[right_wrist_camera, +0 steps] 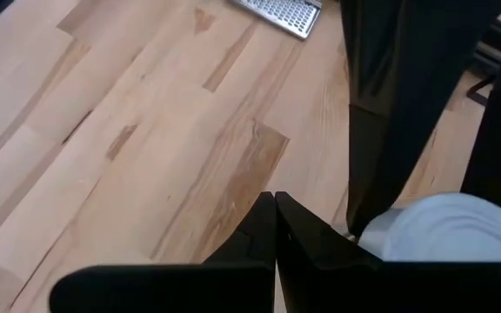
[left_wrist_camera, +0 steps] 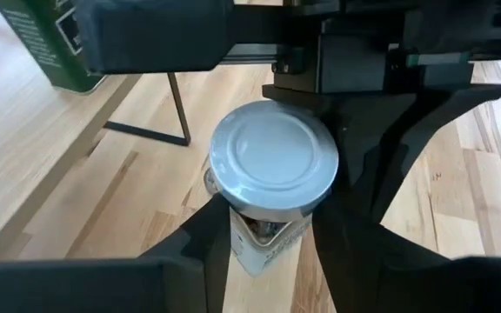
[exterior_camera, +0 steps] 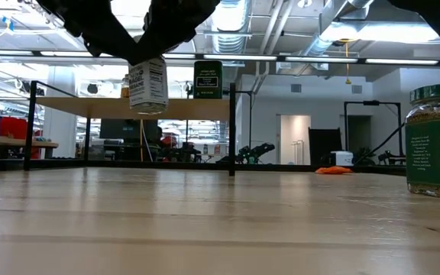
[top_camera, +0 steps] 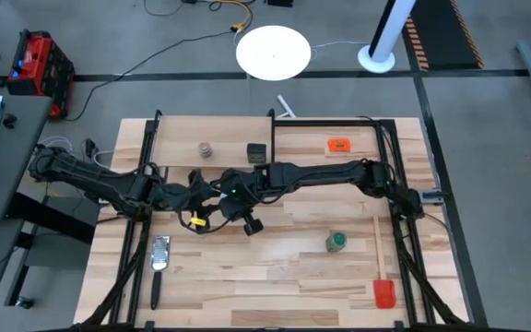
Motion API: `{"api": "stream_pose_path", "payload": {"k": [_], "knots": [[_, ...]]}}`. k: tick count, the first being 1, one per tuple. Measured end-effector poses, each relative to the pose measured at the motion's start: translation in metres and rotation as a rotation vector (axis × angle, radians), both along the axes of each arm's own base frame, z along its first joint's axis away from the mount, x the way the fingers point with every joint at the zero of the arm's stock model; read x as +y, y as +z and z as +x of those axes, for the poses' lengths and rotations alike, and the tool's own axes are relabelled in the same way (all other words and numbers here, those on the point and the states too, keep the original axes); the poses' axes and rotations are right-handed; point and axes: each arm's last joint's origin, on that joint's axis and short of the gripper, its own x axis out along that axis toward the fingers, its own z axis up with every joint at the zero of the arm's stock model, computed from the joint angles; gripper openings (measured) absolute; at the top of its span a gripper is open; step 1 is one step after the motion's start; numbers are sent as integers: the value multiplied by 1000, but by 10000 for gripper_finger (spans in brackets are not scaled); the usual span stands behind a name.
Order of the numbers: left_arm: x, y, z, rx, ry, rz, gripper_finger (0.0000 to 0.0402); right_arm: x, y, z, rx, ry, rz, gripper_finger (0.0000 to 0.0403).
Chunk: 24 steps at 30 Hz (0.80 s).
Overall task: Shelf spices
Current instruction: Put the white seasoning bottle on the shelf
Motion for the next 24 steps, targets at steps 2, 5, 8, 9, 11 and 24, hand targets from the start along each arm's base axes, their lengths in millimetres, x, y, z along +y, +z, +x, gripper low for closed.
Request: {"api": "stream_pose_path", "payload": {"k": [2,5,8,9,11,24], "knots": [[0,0,0,-4,17,-6,130,0,0,0,1,-2,-2,4],[0,0,0,-13,33,-28,130,-1,0,0,5,-7,1,4],[1,0,0,-19,47,-45,130,-1,0,0,7,-7,1,4],[1,0,0,-21,52,-50,130,-1,0,0,7,-7,1,4],[1,1,0,-30,68,-59,130,-1,0,0,8,-8,1,4],[1,0,0,-26,93,-74,131,-3,-1,0,4,-11,1,4]]}}
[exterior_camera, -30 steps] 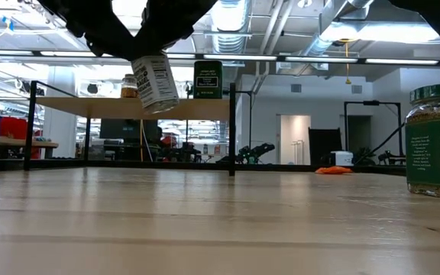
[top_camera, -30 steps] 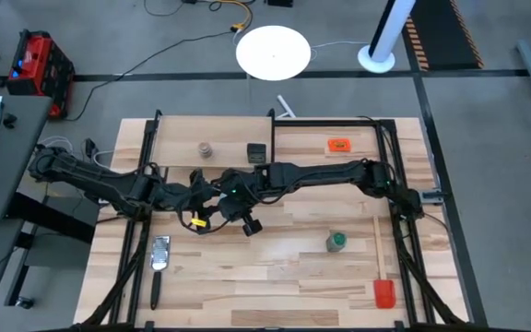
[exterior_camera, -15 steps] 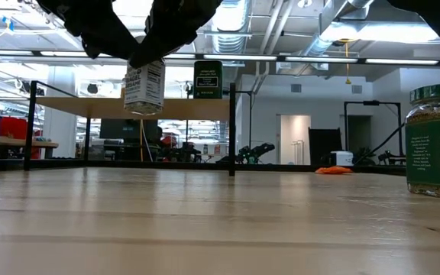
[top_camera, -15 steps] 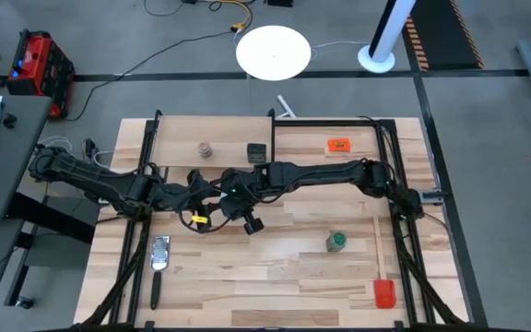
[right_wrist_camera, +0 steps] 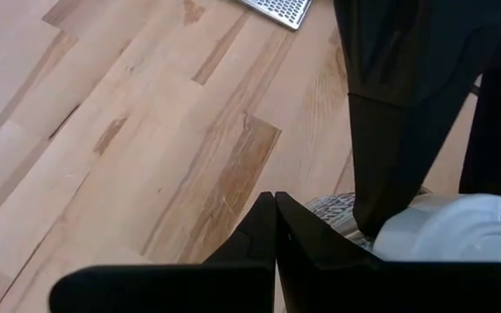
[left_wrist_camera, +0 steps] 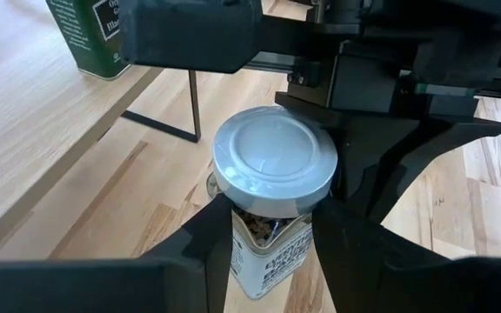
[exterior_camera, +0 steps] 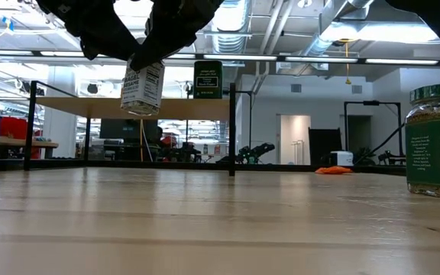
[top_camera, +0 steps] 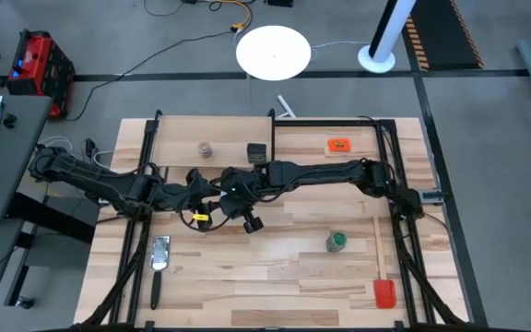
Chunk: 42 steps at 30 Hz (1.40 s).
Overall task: Shelf spices
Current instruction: Put the white seasoning bottle on the shelf
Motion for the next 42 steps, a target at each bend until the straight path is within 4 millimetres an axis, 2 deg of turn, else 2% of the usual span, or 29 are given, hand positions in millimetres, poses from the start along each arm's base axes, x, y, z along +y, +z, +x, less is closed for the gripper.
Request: {"api": "stream_pose_path", "payload": {"k": [15,32,42], "knots": [[2,-1,-2,12,57,19,130,1,2,-2,7,5,-2,4],[0,-1,-1,21,-1,-2,11,-2,5,-2,-3,-2,3,4],[0,-1,-1,26,-5,5,3,-1,4,-4,19,-1,2,4]]}}
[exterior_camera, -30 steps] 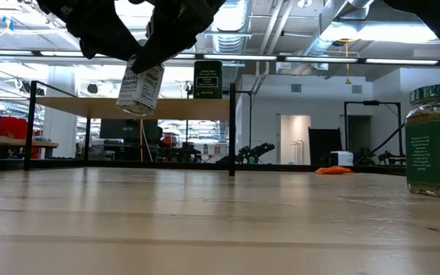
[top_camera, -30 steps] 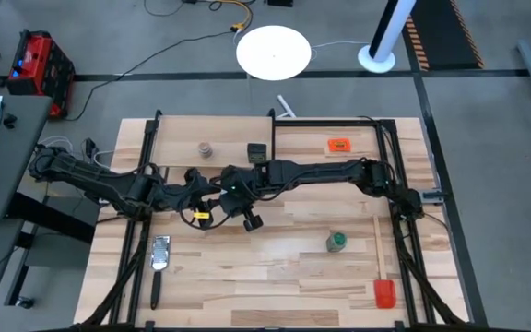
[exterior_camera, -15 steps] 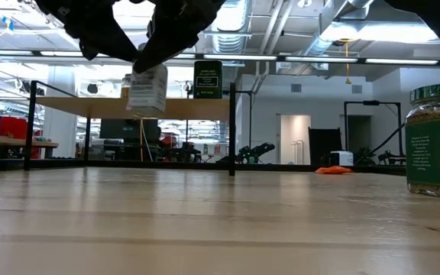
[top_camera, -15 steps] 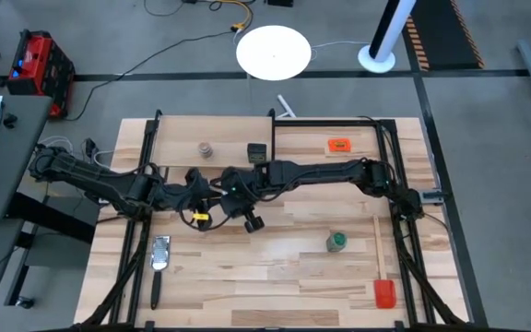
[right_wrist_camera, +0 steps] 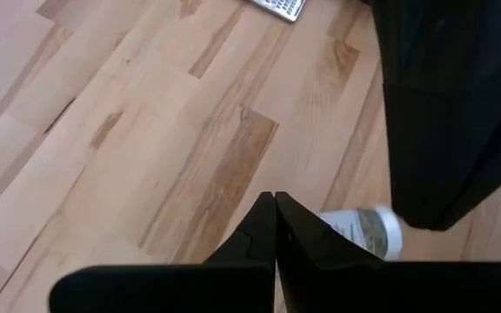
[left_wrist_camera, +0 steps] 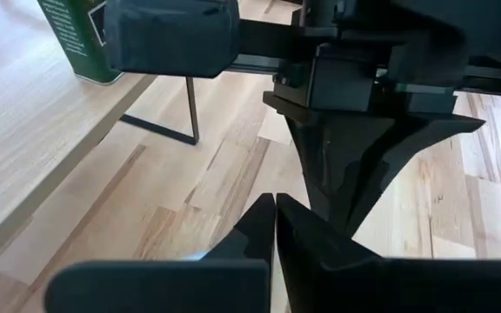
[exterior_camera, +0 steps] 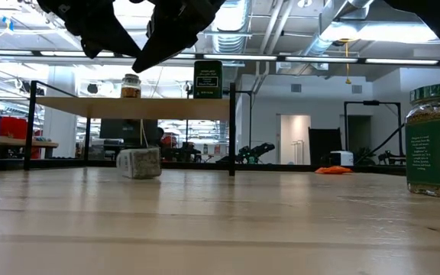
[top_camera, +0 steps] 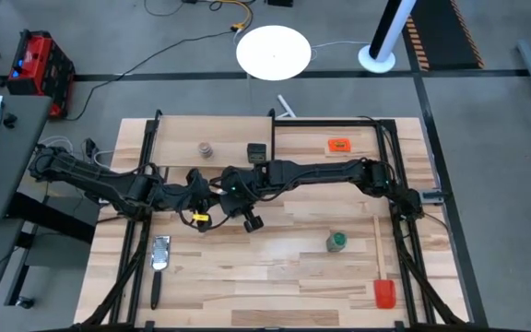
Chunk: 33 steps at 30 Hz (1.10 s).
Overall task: Shelf spices
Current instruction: Put the white seasoning bottle on the shelf
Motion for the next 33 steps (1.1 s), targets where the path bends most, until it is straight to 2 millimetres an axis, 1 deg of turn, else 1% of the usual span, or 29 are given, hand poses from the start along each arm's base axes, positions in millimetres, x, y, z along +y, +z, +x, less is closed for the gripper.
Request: {"api": "stream_pose_path", "payload": {"k": [4,7,12,17,22,25,29,33], "knots": [[0,-3,-1,28,-9,-14,4,0,-4,-6,78,-9,5,4],[1,-8,-5,80,12,-30,4,-4,-8,-12,158,-31,13,4],[5,-19,-16,200,142,-64,4,-15,-17,-12,204,-108,-25,4],[8,-35,-25,327,260,-86,4,-24,-32,-7,227,-168,-106,4],[9,-57,-27,390,294,-85,4,-29,-62,3,266,-177,-148,4],[9,-70,-30,432,322,-81,5,-31,-74,5,288,-201,-204,3],[10,-85,-30,443,356,-69,5,-34,-81,10,263,-206,-213,3],[9,-99,-25,399,350,-76,5,-35,-86,15,231,-203,-216,2]]}}
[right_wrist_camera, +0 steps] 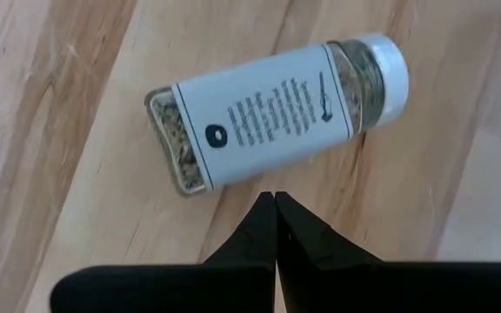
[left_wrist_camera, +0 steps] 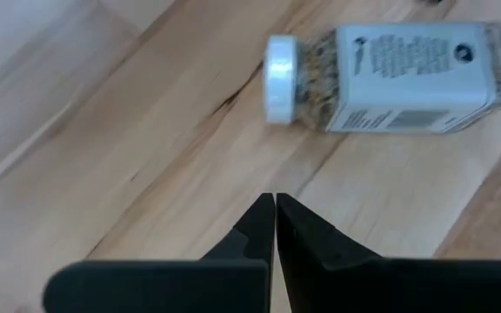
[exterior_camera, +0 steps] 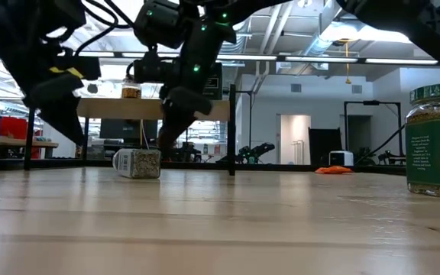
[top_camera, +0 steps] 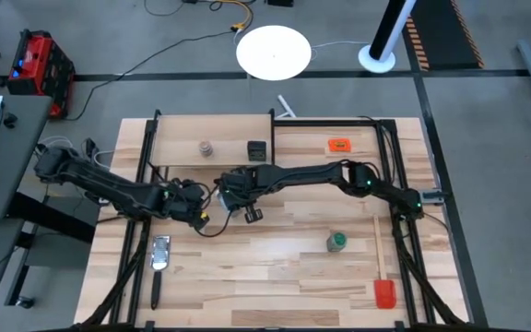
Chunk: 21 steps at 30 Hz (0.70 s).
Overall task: Shelf spices
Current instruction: Put the white seasoning bottle on the shelf
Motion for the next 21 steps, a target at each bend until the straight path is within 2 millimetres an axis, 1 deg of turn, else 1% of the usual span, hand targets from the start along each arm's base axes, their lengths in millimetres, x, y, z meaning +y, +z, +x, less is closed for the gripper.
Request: {"api": "stream_pose_path", "payload": {"k": [5,9,14,16,18,21], "knots": [[0,-12,6,-67,0,34,5,4,-2,1,-5,12,-1,2],[0,-17,9,-82,14,61,5,13,-2,2,-10,35,38,2],[-1,-19,12,-86,8,81,5,25,-2,3,-22,52,72,2],[-1,-19,12,-80,3,84,4,30,-2,3,-22,63,112,2],[0,-19,12,-76,2,84,4,38,-2,3,-22,88,162,2],[-1,-20,12,-57,-32,69,4,49,-1,3,-23,113,171,2]]}}
